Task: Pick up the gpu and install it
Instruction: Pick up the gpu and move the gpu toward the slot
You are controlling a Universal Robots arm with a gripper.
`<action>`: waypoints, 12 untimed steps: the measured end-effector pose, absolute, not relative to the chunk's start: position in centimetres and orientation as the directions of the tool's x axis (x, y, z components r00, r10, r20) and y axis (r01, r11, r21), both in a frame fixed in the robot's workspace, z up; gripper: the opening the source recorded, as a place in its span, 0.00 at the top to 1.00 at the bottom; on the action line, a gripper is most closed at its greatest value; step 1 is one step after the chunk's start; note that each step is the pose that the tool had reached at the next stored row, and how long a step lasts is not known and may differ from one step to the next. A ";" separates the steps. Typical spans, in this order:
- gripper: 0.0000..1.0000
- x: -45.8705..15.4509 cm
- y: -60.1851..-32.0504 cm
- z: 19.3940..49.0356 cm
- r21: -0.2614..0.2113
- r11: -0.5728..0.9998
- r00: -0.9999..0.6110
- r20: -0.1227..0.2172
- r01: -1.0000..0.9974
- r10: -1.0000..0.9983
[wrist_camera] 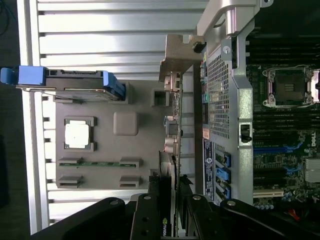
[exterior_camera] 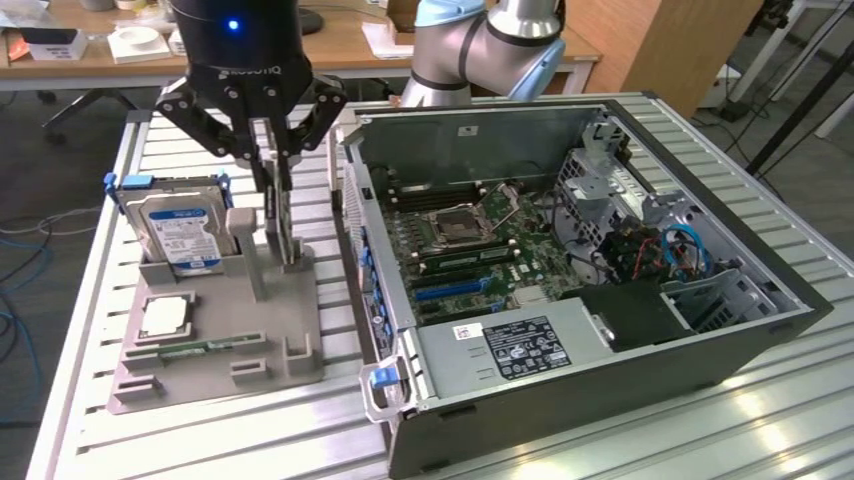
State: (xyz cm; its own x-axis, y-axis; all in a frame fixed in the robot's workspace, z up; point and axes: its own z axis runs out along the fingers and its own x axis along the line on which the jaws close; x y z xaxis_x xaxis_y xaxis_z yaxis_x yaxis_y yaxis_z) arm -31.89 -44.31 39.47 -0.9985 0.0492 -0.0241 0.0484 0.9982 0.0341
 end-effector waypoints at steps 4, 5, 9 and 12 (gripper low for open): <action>0.74 -31.6 -44.3 39.5 0.034 0.998 -0.998 -0.024 0.048 0.049; 0.74 -31.6 -44.3 39.5 0.034 0.998 -0.998 -0.024 0.049 0.049; 0.74 -31.6 -44.3 39.9 0.034 0.998 -0.998 -0.024 0.048 0.049; 0.74 -31.6 -44.3 40.7 0.034 0.998 -0.998 -0.024 0.048 0.049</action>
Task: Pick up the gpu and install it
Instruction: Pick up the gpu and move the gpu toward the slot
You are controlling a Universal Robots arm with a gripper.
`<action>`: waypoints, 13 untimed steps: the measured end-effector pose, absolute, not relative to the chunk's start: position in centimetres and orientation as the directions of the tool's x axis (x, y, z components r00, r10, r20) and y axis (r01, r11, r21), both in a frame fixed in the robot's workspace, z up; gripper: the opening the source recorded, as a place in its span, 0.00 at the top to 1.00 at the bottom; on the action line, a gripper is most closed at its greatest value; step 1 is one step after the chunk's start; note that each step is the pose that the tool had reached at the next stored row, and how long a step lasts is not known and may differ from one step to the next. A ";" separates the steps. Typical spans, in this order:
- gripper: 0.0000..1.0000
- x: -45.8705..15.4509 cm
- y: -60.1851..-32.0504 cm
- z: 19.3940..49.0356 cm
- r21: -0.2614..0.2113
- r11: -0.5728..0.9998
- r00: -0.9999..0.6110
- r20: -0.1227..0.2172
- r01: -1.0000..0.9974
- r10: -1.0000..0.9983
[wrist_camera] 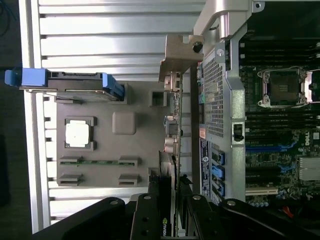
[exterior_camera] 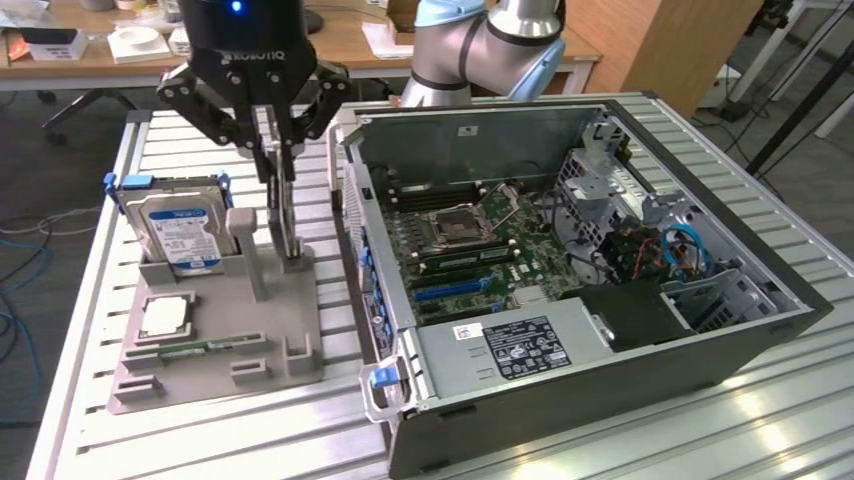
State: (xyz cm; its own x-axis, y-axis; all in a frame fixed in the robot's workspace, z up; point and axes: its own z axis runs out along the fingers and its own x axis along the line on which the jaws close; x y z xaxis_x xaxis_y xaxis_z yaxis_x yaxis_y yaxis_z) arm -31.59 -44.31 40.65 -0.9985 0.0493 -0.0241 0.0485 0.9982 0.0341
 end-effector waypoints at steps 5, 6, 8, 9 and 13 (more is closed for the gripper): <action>0.74 -31.6 -44.3 42.3 0.034 0.998 -0.998 -0.024 0.048 0.049; 0.74 -31.6 -44.3 42.6 0.034 0.998 -0.998 -0.024 0.048 0.049; 0.74 -31.6 -44.3 43.2 0.034 0.998 -0.998 -0.024 0.048 0.049; 0.74 -31.6 -44.3 43.4 0.034 0.998 -0.998 -0.024 0.048 0.049; 0.74 -31.6 -44.3 44.1 0.034 0.998 -0.998 -0.024 0.048 0.049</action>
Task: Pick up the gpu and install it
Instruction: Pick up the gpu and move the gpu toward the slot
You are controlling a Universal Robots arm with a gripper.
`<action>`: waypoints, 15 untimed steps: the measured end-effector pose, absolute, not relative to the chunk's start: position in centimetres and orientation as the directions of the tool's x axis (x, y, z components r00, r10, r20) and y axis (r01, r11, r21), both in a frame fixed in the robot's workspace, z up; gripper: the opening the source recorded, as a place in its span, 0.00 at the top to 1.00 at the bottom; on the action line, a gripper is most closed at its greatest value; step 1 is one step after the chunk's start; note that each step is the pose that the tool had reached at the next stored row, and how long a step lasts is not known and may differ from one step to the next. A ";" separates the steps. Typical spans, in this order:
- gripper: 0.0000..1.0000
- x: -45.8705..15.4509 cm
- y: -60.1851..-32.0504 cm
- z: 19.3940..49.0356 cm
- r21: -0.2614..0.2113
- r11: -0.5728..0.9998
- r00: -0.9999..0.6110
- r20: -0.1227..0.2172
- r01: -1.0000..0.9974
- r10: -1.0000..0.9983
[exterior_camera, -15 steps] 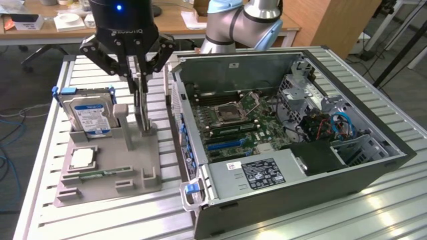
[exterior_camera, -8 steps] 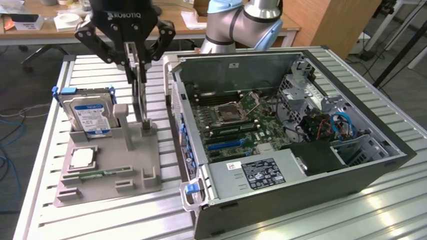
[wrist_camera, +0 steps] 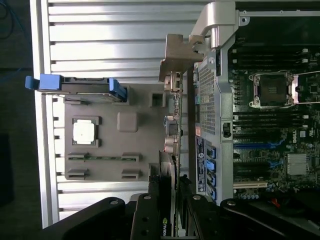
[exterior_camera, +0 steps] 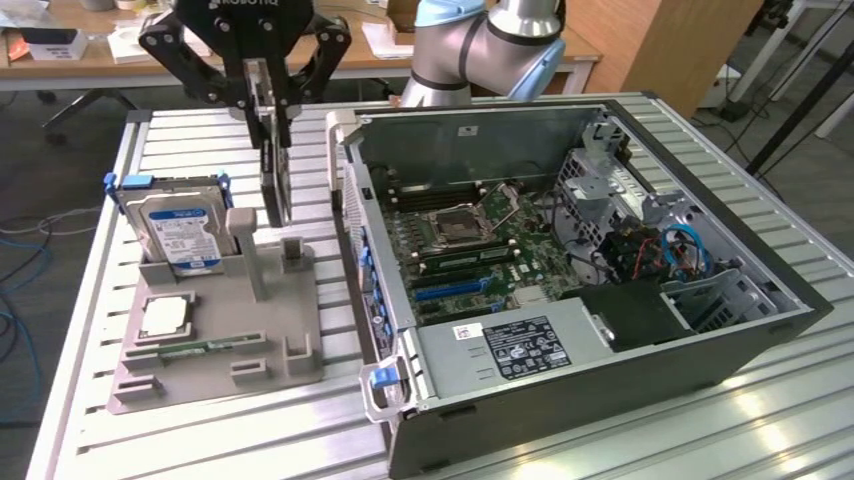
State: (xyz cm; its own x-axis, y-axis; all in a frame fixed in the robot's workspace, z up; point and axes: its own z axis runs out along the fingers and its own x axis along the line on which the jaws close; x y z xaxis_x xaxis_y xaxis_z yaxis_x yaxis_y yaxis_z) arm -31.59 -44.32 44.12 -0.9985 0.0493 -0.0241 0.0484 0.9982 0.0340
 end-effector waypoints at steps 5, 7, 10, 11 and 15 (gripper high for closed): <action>0.74 -31.6 -44.3 44.1 0.034 0.998 -0.998 -0.024 0.048 0.049; 0.74 -31.3 -44.3 44.2 0.034 0.998 -0.999 -0.024 0.048 0.049; 0.74 -30.3 -44.3 44.1 0.034 0.998 -0.999 -0.023 0.049 0.049; 0.74 -30.0 -44.3 44.1 0.034 0.998 -0.999 -0.023 0.049 0.049; 0.74 -28.4 -44.3 44.1 0.034 0.998 -0.999 -0.021 0.048 0.049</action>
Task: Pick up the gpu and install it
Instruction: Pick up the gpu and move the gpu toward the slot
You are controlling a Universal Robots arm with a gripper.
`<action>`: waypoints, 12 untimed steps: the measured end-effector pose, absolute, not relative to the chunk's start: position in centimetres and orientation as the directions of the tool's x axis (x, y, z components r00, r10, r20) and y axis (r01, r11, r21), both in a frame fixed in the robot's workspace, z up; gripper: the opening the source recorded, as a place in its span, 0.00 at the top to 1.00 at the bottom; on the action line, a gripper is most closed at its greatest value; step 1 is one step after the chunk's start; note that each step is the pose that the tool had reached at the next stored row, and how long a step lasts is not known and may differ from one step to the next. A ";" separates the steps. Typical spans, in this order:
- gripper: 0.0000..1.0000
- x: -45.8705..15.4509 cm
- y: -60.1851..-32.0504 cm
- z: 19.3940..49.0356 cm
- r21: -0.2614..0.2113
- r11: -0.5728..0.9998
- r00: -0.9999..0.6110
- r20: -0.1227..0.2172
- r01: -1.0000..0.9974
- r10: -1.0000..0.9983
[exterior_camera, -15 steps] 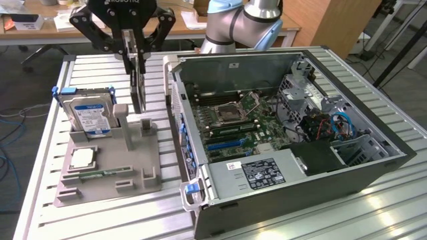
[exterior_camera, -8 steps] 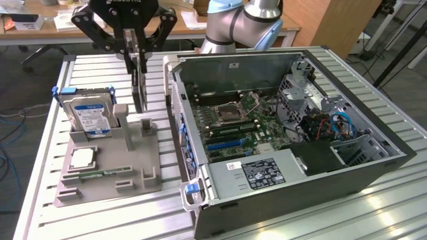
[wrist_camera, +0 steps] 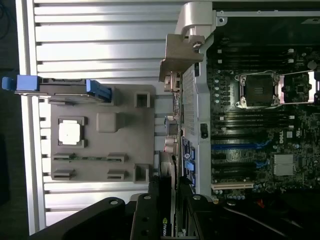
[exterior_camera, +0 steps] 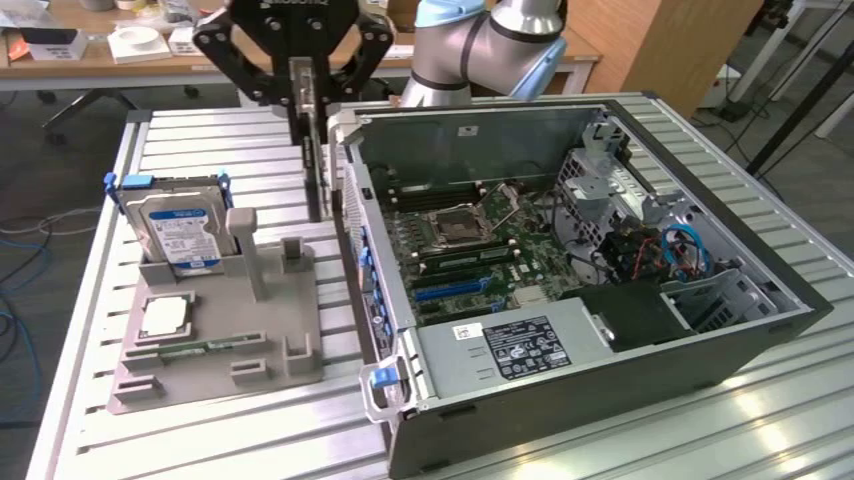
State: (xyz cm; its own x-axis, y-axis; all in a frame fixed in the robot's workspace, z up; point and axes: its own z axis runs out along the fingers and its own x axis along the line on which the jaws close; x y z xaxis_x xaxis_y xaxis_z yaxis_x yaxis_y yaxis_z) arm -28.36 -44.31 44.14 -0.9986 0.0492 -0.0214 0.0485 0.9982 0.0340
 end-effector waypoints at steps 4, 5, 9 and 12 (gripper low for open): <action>0.74 -26.5 -44.3 44.1 0.034 0.998 -0.999 -0.020 0.049 0.049; 0.74 -26.1 -44.3 44.1 0.034 0.998 -0.999 -0.020 0.048 0.049; 0.74 -24.2 -44.3 44.1 0.034 0.998 -0.999 -0.019 0.048 0.049; 0.74 -22.9 -44.3 44.1 0.035 0.998 -0.999 -0.019 0.049 0.049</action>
